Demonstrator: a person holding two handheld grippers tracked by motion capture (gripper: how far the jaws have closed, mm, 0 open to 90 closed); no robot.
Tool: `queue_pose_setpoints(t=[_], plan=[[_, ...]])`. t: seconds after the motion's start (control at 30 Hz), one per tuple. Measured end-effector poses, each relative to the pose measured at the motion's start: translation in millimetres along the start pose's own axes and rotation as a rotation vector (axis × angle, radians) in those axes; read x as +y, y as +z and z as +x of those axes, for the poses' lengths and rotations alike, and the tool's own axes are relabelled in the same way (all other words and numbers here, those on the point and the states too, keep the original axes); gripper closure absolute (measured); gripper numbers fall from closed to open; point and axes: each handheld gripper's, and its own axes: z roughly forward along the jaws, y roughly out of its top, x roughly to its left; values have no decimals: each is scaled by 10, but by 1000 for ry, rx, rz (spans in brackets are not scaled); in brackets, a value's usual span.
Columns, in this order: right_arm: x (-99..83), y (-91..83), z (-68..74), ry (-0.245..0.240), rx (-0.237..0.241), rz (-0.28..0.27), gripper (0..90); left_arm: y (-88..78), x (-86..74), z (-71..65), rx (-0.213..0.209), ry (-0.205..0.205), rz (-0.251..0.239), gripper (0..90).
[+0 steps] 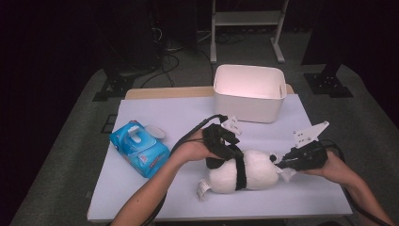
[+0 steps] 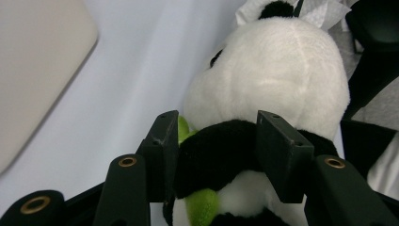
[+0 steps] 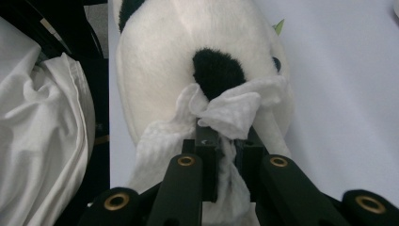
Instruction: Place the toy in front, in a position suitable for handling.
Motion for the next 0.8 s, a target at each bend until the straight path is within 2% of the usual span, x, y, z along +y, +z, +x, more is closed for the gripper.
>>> queue_pose_setpoints(t=[0.13, 0.27, 0.33, 0.37, 0.43, 0.53, 0.67, 0.8], plan=[[-9, -32, 6, 5, 0, 5, 820, -21, -29, 34, -24, -32, 5, 483], [-20, -60, 39, 0, 6, 13, 815, -7, -55, 59, -66, -57, 5, 492], [-19, -68, 52, -7, 5, 18, 814, 12, -61, 33, -68, -42, 7, 528], [-17, -78, 57, -12, 7, 22, 814, 14, -57, 7, -56, -27, 6, 554], [-8, -120, 63, -15, -3, 19, 815, 8, -45, -23, -45, 2, 15, 641], [31, -184, 51, -30, -17, 14, 815, -9, -28, -59, -44, 29, 21, 709], [116, -212, 44, -48, -23, 24, 815, -44, -34, -88, -30, 44, 21, 732], [165, -282, 34, -54, -24, 6, 817, -54, -46, -107, -41, 48, 8, 736]])
